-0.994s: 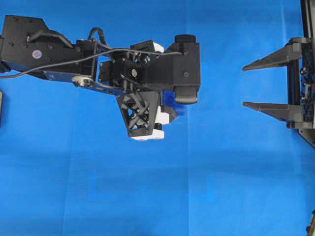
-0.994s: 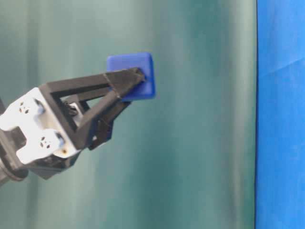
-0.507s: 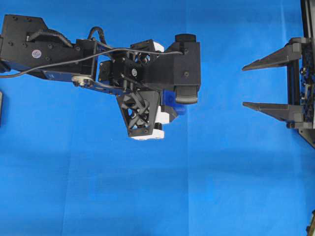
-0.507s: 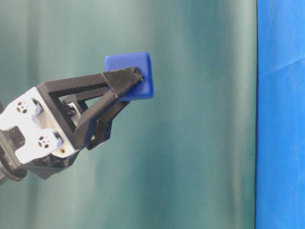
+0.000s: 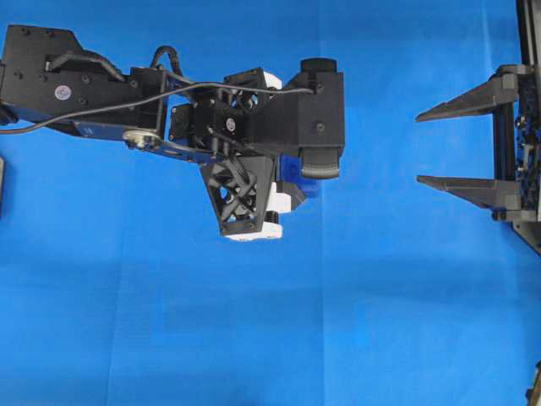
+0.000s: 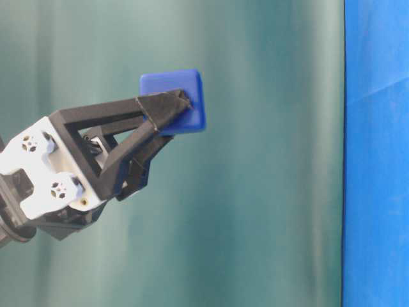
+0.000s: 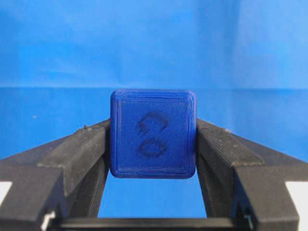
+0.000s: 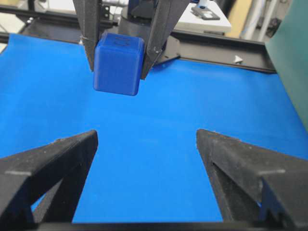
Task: Handover the blue block to the right arm after grasping it with the left arm, then place it in the designated position.
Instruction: 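Lift the blue cube and carry it toward the table center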
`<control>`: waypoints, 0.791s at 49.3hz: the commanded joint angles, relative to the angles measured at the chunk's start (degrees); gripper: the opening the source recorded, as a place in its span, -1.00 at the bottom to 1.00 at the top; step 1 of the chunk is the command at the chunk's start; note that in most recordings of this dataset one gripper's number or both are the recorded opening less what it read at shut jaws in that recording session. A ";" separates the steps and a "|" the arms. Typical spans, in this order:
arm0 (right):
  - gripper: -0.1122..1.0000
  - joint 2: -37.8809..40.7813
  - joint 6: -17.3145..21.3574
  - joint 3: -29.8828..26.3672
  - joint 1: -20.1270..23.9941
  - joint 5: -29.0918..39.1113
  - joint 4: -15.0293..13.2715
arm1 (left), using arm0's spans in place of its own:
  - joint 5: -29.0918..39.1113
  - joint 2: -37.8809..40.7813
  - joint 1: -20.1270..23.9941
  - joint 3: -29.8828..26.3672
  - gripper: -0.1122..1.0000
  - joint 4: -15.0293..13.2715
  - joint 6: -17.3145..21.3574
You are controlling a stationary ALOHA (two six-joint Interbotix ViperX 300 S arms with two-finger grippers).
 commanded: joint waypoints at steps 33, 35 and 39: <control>0.94 0.26 0.09 -1.41 0.00 0.09 0.09 | -34.10 -15.21 -0.62 20.74 0.03 0.26 0.09; 0.94 0.26 0.09 -1.41 -0.09 0.09 0.18 | -37.09 -16.44 -0.70 22.85 0.03 0.26 0.09; 0.94 0.26 0.09 -1.41 0.00 0.00 0.09 | -43.15 -18.90 -0.79 26.89 0.03 0.26 0.09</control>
